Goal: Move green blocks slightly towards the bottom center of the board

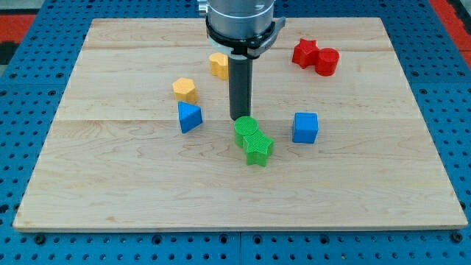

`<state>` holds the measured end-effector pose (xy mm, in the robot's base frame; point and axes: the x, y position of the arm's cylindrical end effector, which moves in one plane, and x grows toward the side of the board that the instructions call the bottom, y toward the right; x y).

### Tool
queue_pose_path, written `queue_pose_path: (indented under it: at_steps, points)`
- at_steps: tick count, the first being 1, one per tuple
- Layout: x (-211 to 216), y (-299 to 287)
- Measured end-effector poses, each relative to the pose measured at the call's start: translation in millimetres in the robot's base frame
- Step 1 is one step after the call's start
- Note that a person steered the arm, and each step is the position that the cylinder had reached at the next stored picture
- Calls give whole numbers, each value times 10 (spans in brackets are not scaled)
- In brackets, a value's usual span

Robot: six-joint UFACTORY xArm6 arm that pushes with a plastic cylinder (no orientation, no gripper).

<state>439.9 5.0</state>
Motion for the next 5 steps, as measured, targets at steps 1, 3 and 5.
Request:
queue_pose_path:
  at_steps: [1, 3, 5]
  points:
    - [116, 35]
    - [263, 0]
    - [-312, -150]
